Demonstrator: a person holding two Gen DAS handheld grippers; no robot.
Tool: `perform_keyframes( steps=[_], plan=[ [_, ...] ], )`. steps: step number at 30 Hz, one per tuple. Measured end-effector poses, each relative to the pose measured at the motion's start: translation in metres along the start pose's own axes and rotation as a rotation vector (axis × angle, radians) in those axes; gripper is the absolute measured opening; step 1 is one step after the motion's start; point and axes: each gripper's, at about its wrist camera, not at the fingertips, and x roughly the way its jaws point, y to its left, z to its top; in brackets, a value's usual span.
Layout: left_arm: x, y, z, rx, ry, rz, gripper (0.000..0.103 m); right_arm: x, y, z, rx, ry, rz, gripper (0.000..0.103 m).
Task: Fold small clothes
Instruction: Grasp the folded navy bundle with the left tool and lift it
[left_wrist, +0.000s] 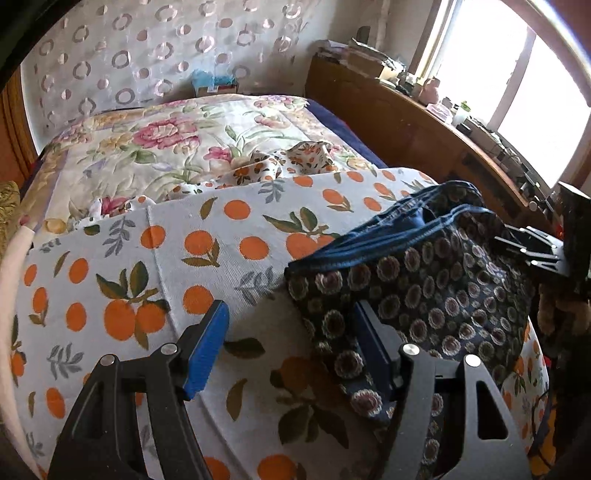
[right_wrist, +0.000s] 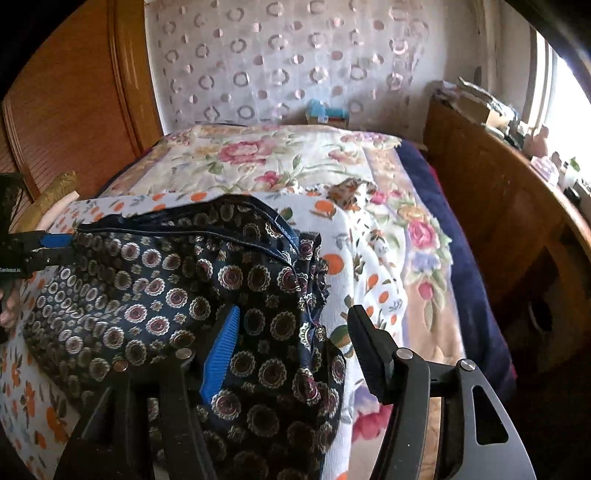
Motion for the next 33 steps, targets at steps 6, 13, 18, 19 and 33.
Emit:
perform_keyframes(
  steps=[6, 13, 18, 19, 33],
  plan=[
    [0.002, 0.0, 0.003, -0.005, -0.017, -0.008, 0.07, 0.016, -0.016, 0.011, 0.041, 0.019, 0.074, 0.062],
    [0.007, -0.011, 0.006, 0.038, -0.019, 0.001, 0.061, 0.021, -0.03, 0.011, 0.057, 0.018, 0.119, 0.062],
    [0.011, -0.019, 0.01, 0.059, -0.012, -0.035, 0.054, 0.03, -0.022, 0.006, 0.042, 0.016, 0.119, 0.055],
    [0.011, -0.019, 0.01, 0.06, -0.009, -0.045, 0.054, 0.03, -0.021, 0.006, 0.035, 0.016, 0.125, 0.053],
    [-0.03, -0.035, 0.01, 0.051, -0.097, -0.133, 0.006, 0.003, -0.005, 0.004, 0.0, -0.063, 0.162, 0.013]
  ],
)
